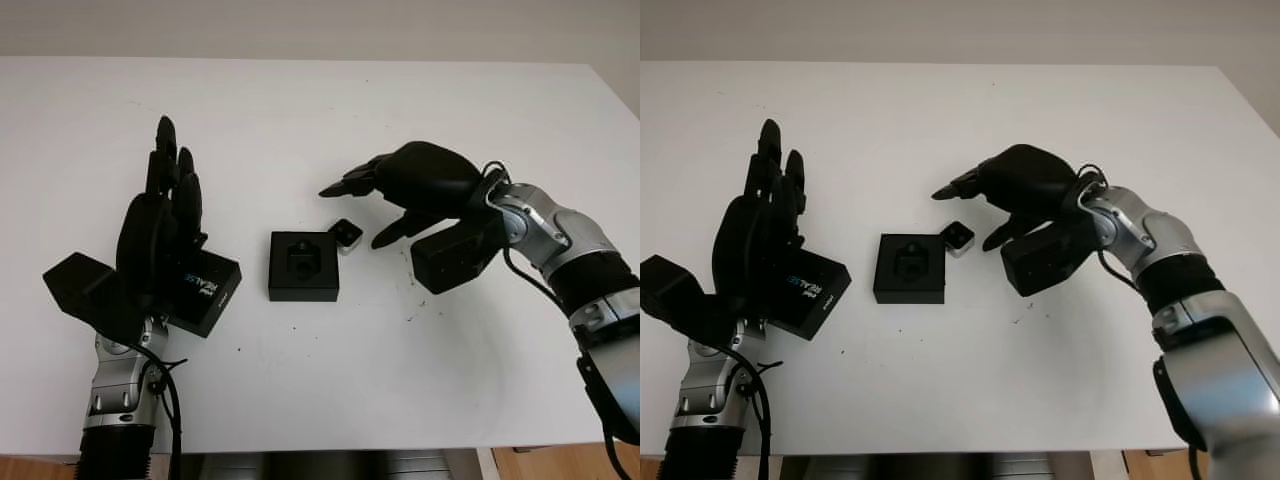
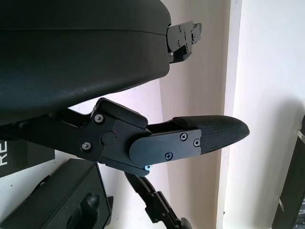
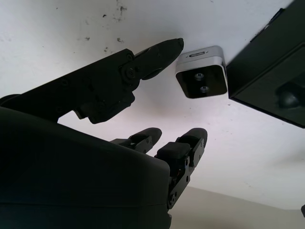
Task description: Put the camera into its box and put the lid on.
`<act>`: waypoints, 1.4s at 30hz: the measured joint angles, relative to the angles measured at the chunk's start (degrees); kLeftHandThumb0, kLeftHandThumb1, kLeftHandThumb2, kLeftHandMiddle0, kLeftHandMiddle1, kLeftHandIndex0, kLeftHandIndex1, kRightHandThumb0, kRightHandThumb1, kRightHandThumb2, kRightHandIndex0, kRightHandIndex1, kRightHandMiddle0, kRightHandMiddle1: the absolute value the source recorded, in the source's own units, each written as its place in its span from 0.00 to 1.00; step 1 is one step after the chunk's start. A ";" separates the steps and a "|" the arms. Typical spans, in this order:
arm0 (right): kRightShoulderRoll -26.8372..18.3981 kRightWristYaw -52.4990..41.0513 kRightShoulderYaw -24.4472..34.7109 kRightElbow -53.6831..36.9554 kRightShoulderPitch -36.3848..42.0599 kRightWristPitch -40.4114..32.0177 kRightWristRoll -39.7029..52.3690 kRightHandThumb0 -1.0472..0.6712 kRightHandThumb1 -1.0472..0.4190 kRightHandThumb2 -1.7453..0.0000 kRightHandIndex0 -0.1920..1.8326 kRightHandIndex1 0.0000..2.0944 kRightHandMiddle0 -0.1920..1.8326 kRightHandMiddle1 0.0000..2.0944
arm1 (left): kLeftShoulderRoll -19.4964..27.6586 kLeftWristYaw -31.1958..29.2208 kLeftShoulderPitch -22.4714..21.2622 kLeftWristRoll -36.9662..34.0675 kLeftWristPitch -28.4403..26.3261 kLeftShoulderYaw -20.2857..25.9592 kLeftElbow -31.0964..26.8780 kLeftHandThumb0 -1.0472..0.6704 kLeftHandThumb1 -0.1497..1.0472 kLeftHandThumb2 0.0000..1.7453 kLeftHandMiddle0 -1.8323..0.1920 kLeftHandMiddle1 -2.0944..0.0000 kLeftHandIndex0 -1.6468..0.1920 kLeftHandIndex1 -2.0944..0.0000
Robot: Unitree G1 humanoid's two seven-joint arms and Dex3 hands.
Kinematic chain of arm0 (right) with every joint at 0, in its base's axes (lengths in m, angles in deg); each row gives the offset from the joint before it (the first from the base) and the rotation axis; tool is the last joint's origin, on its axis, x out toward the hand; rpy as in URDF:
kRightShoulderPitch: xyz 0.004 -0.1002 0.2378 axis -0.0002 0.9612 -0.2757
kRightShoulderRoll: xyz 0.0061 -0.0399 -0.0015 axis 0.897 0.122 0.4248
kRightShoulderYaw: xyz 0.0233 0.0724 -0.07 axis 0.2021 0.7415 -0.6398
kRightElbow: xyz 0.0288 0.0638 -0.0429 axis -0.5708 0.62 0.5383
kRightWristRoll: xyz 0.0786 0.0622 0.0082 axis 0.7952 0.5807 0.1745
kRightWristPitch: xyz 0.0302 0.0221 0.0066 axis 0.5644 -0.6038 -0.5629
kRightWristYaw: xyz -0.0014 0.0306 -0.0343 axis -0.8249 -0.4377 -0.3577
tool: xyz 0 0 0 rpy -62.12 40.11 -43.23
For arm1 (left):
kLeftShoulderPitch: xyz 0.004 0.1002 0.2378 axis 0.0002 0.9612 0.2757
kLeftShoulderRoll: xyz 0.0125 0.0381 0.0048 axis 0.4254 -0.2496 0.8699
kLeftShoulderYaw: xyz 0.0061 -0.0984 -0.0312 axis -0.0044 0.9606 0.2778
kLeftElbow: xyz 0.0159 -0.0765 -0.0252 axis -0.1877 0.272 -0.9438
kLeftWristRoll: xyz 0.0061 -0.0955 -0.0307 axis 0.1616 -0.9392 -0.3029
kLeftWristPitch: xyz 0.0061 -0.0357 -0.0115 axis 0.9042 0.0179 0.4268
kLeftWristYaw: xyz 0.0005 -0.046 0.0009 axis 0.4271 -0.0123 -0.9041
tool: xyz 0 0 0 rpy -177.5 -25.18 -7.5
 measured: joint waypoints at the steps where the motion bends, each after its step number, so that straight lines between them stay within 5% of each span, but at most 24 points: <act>1: 0.00 0.16 0.00 0.15 -0.02 0.05 0.00 0.35 0.16 0.97 0.35 0.08 0.34 0.11 | 0.01 0.00 0.00 0.00 0.01 0.03 0.00 0.16 1.00 0.33 1.00 1.00 1.00 1.00; 4: 0.00 1.12 -0.03 0.36 -0.06 0.17 -0.11 0.34 0.17 0.97 0.35 0.09 0.33 0.14 | 0.01 0.01 0.00 -0.06 0.01 0.06 0.00 0.16 1.00 0.33 1.00 1.00 1.00 1.00; 8: -0.01 0.87 -0.12 0.53 -0.41 0.26 -0.09 0.34 0.16 0.97 0.34 0.11 0.25 0.31 | 0.01 -0.20 0.00 -0.34 0.01 0.07 0.01 0.15 1.00 0.33 1.00 1.00 1.00 1.00; 14: 0.00 -0.24 -0.15 1.15 -0.72 0.28 0.07 0.35 0.15 0.97 0.33 0.12 0.21 0.38 | 0.02 -0.15 0.00 -0.35 0.00 0.08 0.00 0.15 1.00 0.32 1.00 1.00 1.00 1.00; 42: 2.76 3.74 -3.01 6.40 -1.83 -0.29 -0.88 0.35 0.14 0.97 0.30 0.20 0.20 0.46 | 0.05 0.09 0.02 -0.30 -0.11 0.07 -0.02 0.15 1.00 0.32 1.00 1.00 1.00 1.00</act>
